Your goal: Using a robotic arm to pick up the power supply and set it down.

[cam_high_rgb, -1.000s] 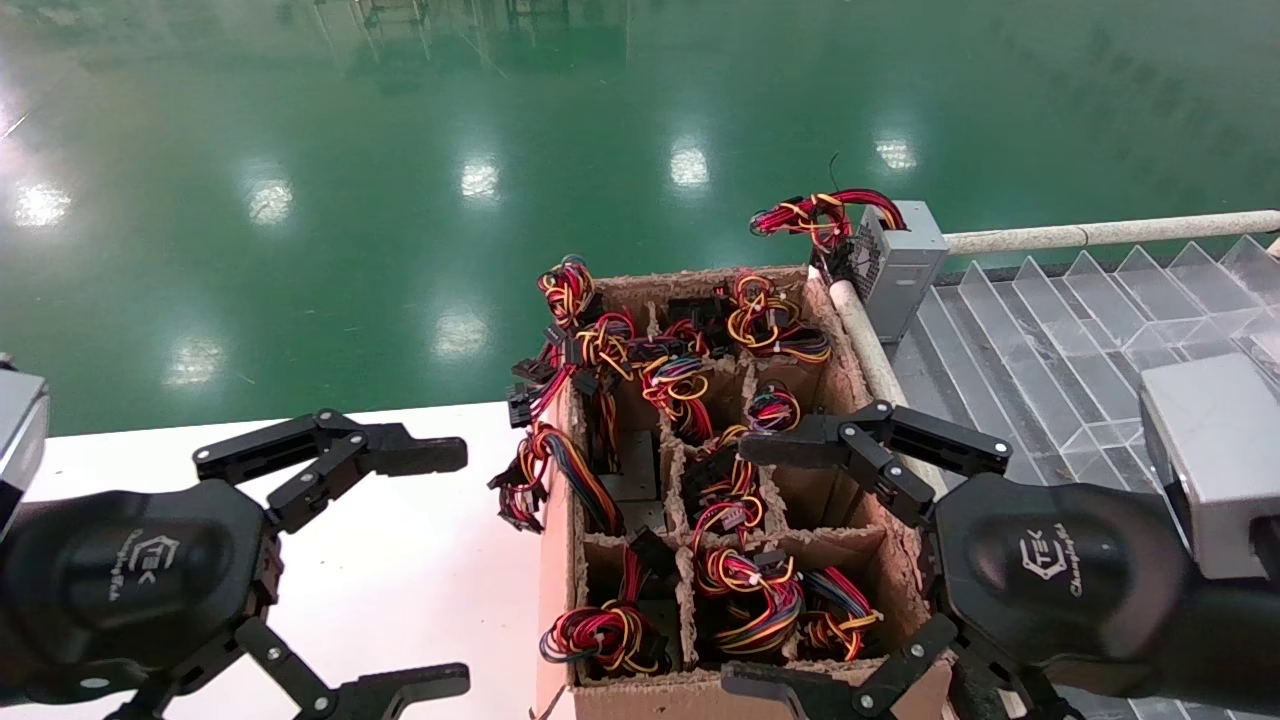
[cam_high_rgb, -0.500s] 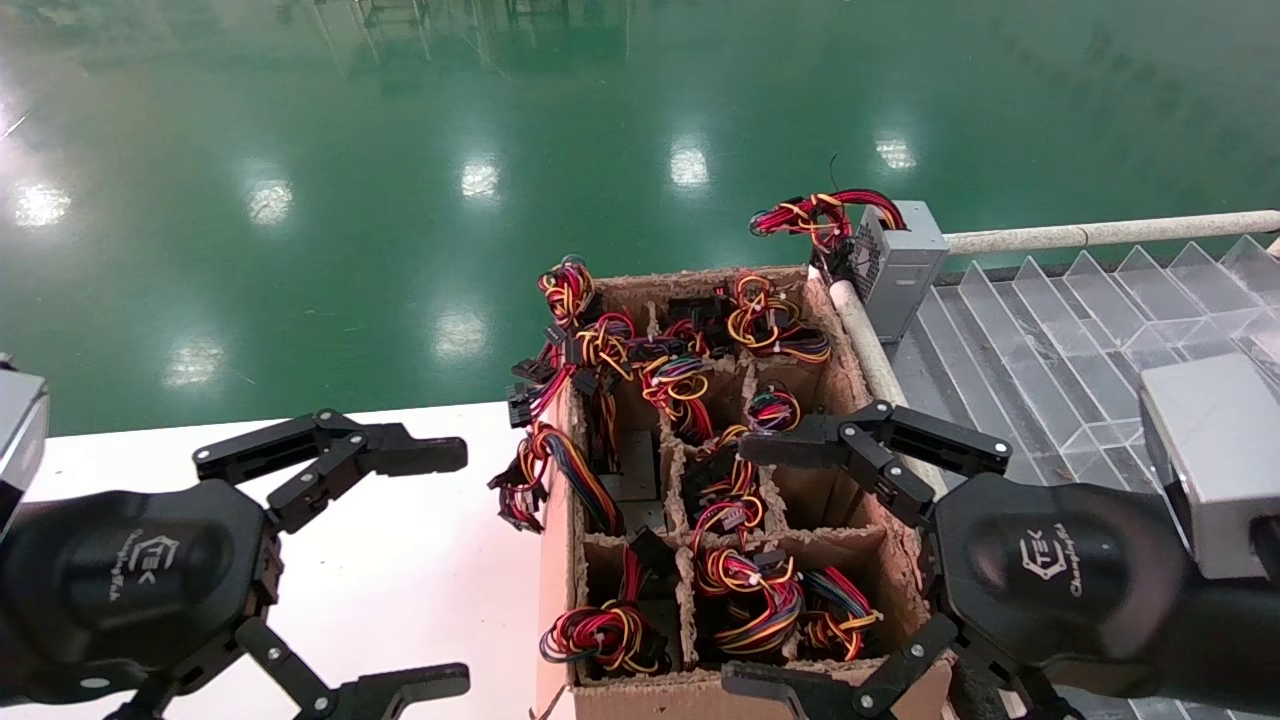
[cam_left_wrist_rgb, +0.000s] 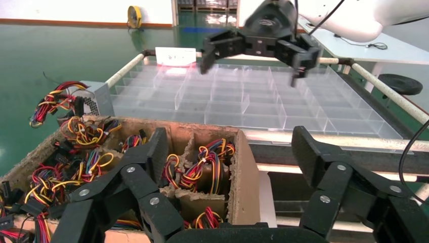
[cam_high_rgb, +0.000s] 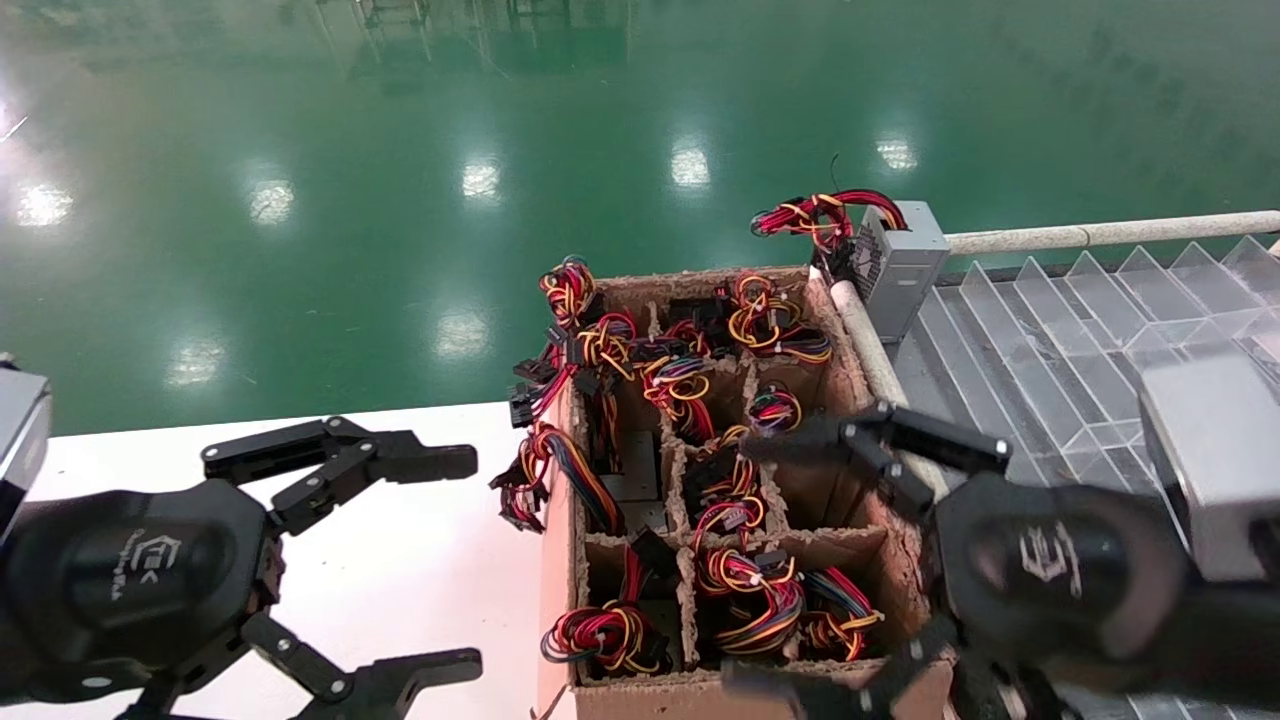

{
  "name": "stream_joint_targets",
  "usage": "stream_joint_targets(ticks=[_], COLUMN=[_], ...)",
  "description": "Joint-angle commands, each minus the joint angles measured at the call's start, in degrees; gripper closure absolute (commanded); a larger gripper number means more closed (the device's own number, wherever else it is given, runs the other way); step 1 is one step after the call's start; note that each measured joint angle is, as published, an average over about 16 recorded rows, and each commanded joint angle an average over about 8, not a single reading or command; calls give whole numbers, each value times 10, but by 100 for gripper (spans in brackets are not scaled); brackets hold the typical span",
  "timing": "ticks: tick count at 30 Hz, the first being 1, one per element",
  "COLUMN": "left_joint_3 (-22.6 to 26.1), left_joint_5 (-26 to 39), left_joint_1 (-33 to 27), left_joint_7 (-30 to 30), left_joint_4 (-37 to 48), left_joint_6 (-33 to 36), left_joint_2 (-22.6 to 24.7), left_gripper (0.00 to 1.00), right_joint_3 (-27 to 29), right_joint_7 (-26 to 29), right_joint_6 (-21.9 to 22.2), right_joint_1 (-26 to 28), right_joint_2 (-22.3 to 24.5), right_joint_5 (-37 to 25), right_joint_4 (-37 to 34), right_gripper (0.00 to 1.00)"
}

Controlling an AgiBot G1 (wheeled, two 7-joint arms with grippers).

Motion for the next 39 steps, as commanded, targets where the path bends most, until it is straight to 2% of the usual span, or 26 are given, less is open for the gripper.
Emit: stream_joint_targets(ticks=[1,6,12,13,15,20,21,23,30,39], left_joint_3=[0,0,0,0,0,1,1,1,1,1], left_joint_5=[0,0,0,0,0,0,0,0,0,-1], left_joint_1=[0,0,0,0,0,0,0,0,0,0], left_joint_7=[0,0,0,0,0,0,0,0,0,1], left_joint_4=[0,0,0,0,0,0,0,0,0,0], left_joint_6=[0,0,0,0,0,0,0,0,0,0], left_joint_2=[0,0,0,0,0,0,0,0,0,0], left_gripper=[100,100,100,100,100,100,100,100,100,100], right_joint_3=[1,-14,-51,-58,-70,-92,-95,-99,-106,-105], right_joint_7=[-2,-8,-5,-6,-11,-38,-45,-59,-103,-154], right_joint_6=[6,59,118,125,137,157,160,164,164,162], right_joint_1=[3,26,68,76,90,124,131,142,170,186], right_joint_2=[0,-21,-71,-81,-103,-157,-167,-183,-222,-251], right_joint_5=[-4,-63,-150,-163,-185,-224,-229,-237,-248,-247], right_joint_4=[-5,-22,-53,-62,-86,-163,-180,-211,-304,-383], right_gripper=[0,0,0,4,20,83,92,100,100,100])
